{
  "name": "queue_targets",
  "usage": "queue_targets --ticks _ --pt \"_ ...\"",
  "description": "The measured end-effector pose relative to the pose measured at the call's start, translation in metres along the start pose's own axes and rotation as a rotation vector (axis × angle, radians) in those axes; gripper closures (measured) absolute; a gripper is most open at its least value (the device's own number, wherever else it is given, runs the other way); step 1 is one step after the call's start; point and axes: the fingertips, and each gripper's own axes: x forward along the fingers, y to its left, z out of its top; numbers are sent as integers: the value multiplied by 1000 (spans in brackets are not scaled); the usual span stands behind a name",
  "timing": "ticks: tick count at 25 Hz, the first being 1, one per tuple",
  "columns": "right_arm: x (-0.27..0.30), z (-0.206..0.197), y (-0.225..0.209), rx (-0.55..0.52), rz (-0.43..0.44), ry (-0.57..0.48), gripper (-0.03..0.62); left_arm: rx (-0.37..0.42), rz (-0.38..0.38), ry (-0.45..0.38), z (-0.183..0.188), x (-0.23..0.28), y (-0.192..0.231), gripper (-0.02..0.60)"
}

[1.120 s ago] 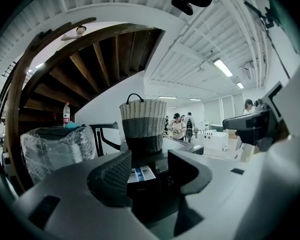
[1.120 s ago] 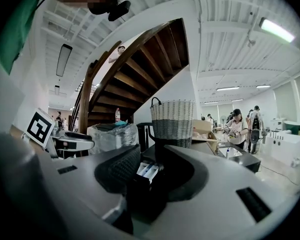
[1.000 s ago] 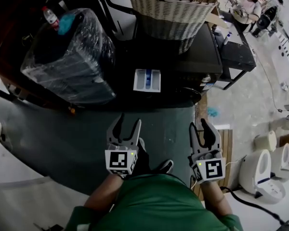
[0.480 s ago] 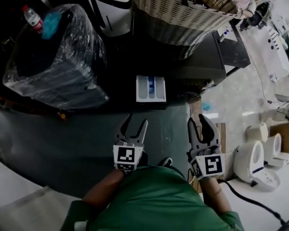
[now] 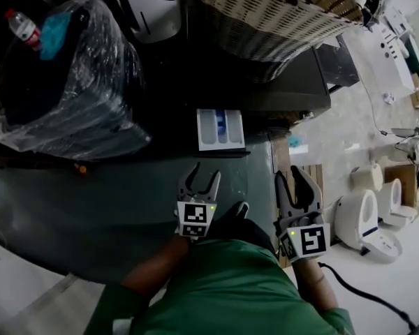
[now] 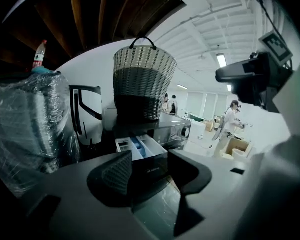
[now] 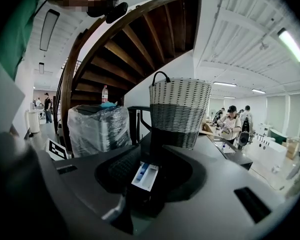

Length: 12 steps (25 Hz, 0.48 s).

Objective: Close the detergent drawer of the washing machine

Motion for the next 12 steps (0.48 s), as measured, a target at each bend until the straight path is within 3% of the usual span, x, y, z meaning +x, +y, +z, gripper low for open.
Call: queue_targets --ticks 4,12 --pt "16 -9 -10 21 16 -2 445 -6 20 66 -24 27 2 345" --pt "54 -13 -41 45 139 3 445 -62 91 141 -43 70 -13 347"
